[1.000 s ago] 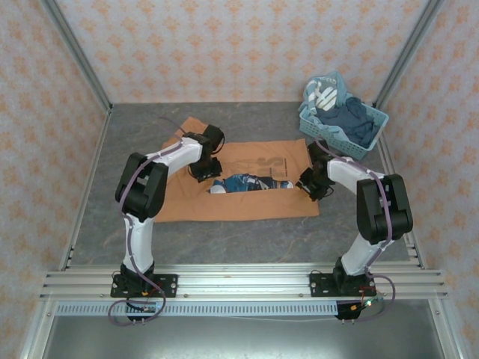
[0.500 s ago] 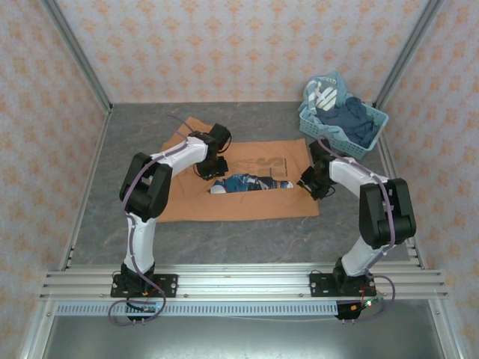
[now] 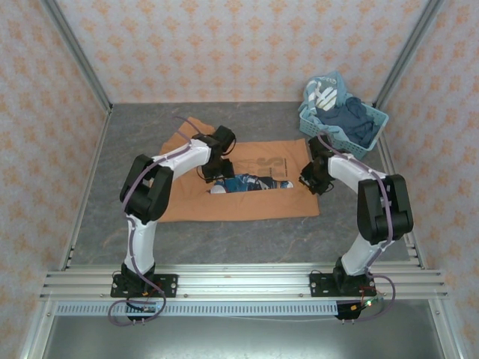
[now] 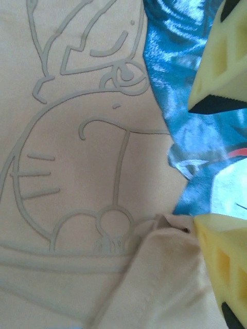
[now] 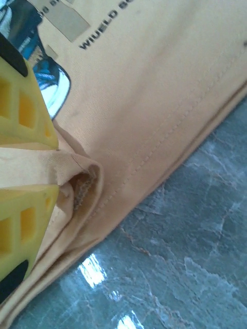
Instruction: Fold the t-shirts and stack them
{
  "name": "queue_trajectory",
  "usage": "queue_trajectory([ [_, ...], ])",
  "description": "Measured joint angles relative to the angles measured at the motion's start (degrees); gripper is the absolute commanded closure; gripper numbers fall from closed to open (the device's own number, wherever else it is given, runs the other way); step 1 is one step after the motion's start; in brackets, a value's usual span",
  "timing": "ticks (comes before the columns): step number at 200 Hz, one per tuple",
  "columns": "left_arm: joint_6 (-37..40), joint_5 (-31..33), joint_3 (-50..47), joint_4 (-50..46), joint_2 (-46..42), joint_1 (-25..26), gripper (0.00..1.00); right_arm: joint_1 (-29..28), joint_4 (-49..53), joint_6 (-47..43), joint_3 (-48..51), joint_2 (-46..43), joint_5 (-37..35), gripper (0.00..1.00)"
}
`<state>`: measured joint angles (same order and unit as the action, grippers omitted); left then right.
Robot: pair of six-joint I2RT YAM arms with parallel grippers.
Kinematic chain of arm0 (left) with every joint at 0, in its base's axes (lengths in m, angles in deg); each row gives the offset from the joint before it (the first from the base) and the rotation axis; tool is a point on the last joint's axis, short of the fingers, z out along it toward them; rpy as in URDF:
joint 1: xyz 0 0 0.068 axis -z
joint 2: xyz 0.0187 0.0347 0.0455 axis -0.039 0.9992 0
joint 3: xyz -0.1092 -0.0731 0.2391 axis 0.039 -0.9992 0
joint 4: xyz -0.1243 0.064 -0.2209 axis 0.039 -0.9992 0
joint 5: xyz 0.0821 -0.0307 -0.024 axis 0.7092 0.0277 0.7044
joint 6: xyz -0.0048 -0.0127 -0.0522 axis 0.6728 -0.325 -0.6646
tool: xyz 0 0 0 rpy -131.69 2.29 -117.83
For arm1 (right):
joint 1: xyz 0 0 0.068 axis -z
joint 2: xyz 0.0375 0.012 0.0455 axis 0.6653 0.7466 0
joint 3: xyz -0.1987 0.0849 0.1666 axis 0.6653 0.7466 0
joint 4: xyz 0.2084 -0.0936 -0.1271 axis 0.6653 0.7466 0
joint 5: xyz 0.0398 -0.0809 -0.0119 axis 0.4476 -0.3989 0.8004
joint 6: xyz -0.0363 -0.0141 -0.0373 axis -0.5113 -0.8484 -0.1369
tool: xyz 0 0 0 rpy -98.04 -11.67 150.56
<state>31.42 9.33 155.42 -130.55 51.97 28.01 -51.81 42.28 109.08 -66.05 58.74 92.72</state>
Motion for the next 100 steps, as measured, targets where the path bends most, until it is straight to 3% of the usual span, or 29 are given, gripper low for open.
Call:
queue_trajectory([
  [56,-2.08,1.42,-7.65,-0.31,-17.84,-1.97,0.48,2.32,0.76,1.11,-1.73,2.93,-2.73,0.95],
  [69,-3.02,1.44,-11.96,-0.33,-21.14,-4.09,0.5,2.51,1.36,1.18,-2.6,2.93,-3.34,1.0],
  [100,-4.85,1.7,-24.74,-0.76,-24.85,-11.47,0.53,2.56,2.54,1.05,-3.58,2.91,-4.17,1.0],
])
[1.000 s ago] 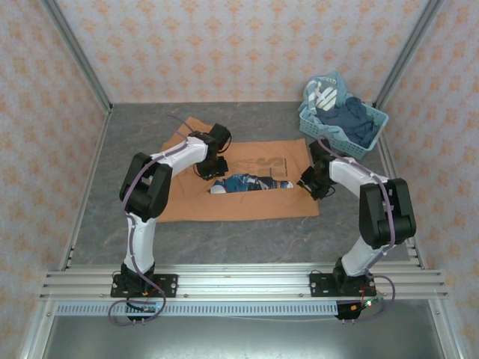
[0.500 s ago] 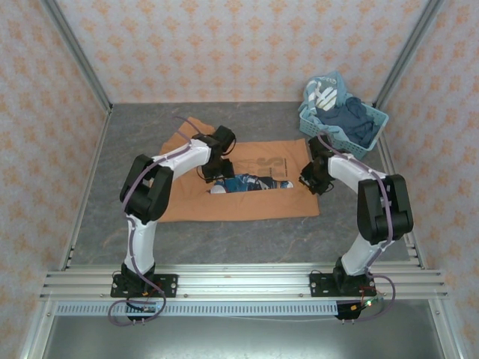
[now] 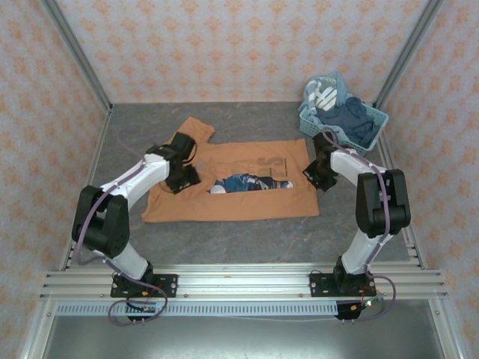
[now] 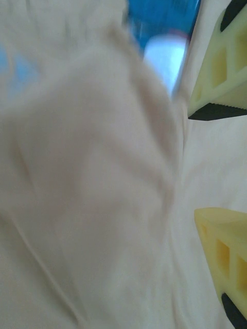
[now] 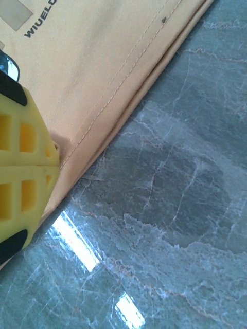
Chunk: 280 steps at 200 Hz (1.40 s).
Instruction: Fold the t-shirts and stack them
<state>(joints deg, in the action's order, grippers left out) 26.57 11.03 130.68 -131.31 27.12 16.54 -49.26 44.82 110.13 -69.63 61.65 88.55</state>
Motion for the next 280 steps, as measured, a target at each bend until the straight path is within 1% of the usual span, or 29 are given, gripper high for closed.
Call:
queue_trajectory([
  [13,-0.63,0.7,-3.72,-0.7,-0.72,-2.62,0.57,0.0,0.74,-0.02,0.0,-0.04,-0.2,1.0],
  [30,-1.33,2.08,-5.9,-2.25,-2.36,-4.02,0.64,0.0,1.84,-0.07,0.02,-0.85,-0.24,1.0],
  [42,-1.73,2.95,-6.21,-3.15,-3.58,-4.72,0.64,-0.11,2.21,-0.11,0.31,-2.54,-0.2,1.0],
  [62,-2.43,3.52,-6.88,-3.19,-5.01,-6.45,0.65,-0.85,2.71,-0.39,1.88,-6.95,0.24,0.95],
  [79,-2.89,4.09,-7.58,-3.21,-4.98,-7.96,0.65,-2.69,3.17,-0.72,3.8,-10.45,1.57,0.92],
  [106,-3.89,4.57,-7.96,-3.54,-4.0,-9.55,0.66,-5.4,3.21,-0.74,7.78,-11.98,4.0,0.9],
  [140,-5.73,5.84,-8.79,-3.96,0.02,-10.4,0.67,-5.53,3.13,-0.68,13.57,-9.75,5.86,0.9],
  [149,-6.29,5.99,-9.66,-4.11,0.52,-10.62,0.67,-5.53,3.19,-0.52,14.03,-8.57,6.01,0.89],
  [180,-9.05,6.71,-11.93,-4.87,0.57,-10.99,0.68,-5.42,3.48,-0.55,13.92,-8.57,6.05,0.88],
  [204,-10.99,7.13,-14.01,-4.52,-1.27,-10.99,0.69,-5.42,3.54,-0.98,14.4,-8.74,6.69,0.88],
  [230,-13.18,7.98,-17.46,-5.38,-4.5,-10.99,0.7,-5.42,4.63,-2.12,15.67,-9.62,9.42,0.87],
  [280,-14.8,8.55,-21.7,-7.54,-8.5,-10.99,0.7,-5.42,11.26,-5.95,18.25,-10.62,15.61,0.86],
])
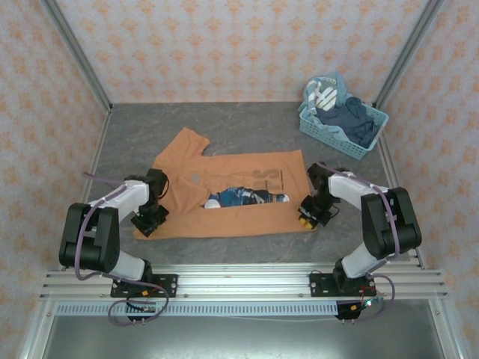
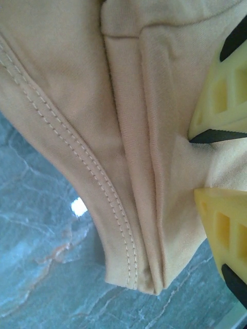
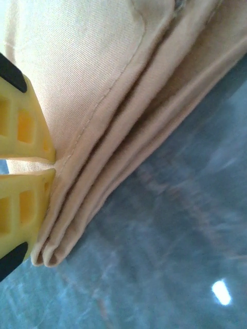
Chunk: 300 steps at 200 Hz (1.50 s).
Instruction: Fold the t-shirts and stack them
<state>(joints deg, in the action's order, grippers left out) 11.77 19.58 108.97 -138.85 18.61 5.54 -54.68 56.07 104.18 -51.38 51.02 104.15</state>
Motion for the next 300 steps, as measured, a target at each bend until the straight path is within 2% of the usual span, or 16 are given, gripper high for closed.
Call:
queue_trajectory([
  [70,0.2,-0.02,-2.38,-1.51,-3.32,0.0,0.69,-0.02,6.97,-3.02,4.96,-2.45,3.78,0.85],
  [84,0.24,0.02,-2.1,-2.82,-3.78,0.0,0.67,-0.02,8.04,-2.8,5.05,-3.8,3.54,0.79],
  [100,0.63,0.42,0.31,-5.79,-4.57,0.0,0.6,-0.02,9.46,-2.51,3.21,-5.88,2.54,0.7],
  [119,1.62,1.51,7.87,-8.24,-5.44,0.02,0.52,-0.13,10.05,-2.73,-2.6,-7.82,0.48,0.61],
  [134,3.06,1.88,16.2,-8.11,-4.09,0.0,0.48,-0.13,8.26,-2.47,-7.85,-8.37,-1.51,0.58],
  [153,5.95,1.4,28.98,-6.78,2.73,0.0,0.48,-0.13,3.8,-1.73,-13.0,-8.09,-3.96,0.57],
  [188,11.54,-0.66,54.12,-2.49,25.51,0.07,0.47,-0.13,-7.17,-1.16,-16.5,-3.39,-7.54,0.54],
  [239,17.79,-1.11,84.21,-0.98,51.89,0.46,0.42,0.04,-11.06,-6.23,-28.24,7.08,-11.41,0.52],
  [269,22.23,-0.37,96.72,-0.46,60.89,1.62,0.41,0.85,-11.39,-6.93,-30.91,7.21,-11.96,0.52],
  [300,25.44,1.14,99.8,0.0,64.37,2.82,0.4,1.97,-11.21,-6.88,-30.93,7.19,-11.93,0.52],
])
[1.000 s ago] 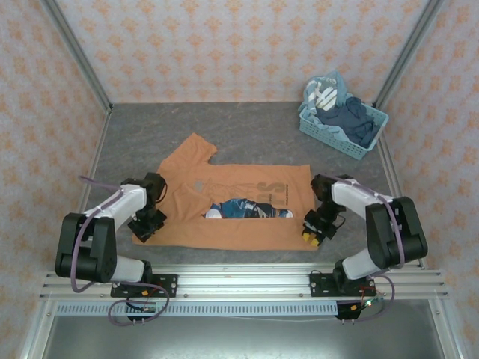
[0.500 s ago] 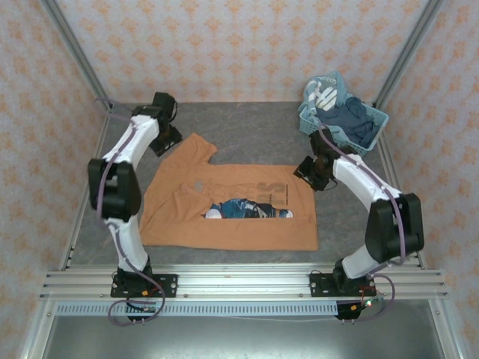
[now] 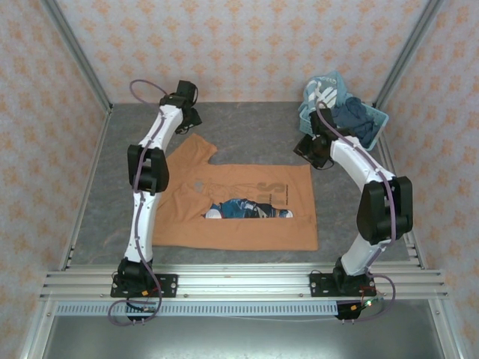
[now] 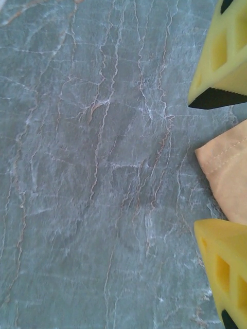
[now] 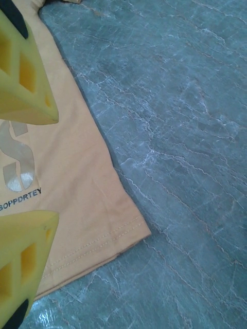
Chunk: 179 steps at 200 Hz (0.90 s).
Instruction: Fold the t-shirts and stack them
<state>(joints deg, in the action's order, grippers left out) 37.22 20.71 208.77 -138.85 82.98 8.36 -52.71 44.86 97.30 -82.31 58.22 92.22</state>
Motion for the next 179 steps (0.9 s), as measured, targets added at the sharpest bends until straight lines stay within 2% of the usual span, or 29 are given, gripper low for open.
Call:
queue_trajectory([
  [64,3.45,5.2,1.64,-1.44,5.03,3.32,0.4,0.72,-0.07,0.52,1.33,-0.59,1.2,0.52],
  [83,3.54,6.95,3.21,-3.23,5.57,4.04,0.43,0.72,-0.04,0.7,2.56,-1.11,1.64,0.52],
  [109,3.45,7.32,4.44,-5.16,6.25,4.37,0.64,0.72,-0.07,0.7,3.26,-1.42,1.79,0.52],
  [132,3.5,6.49,4.5,-5.95,6.25,4.37,0.77,0.72,-0.07,0.7,3.28,-1.42,1.7,0.52],
  [160,3.69,6.36,4.17,-6.25,6.01,4.37,0.99,1.05,-0.85,0.68,3.28,-1.09,0.39,0.52],
  [179,3.43,6.29,2.43,-6.71,4.79,4.37,1.0,1.6,-2.82,0.87,3.28,0.72,-1.11,0.51],
])
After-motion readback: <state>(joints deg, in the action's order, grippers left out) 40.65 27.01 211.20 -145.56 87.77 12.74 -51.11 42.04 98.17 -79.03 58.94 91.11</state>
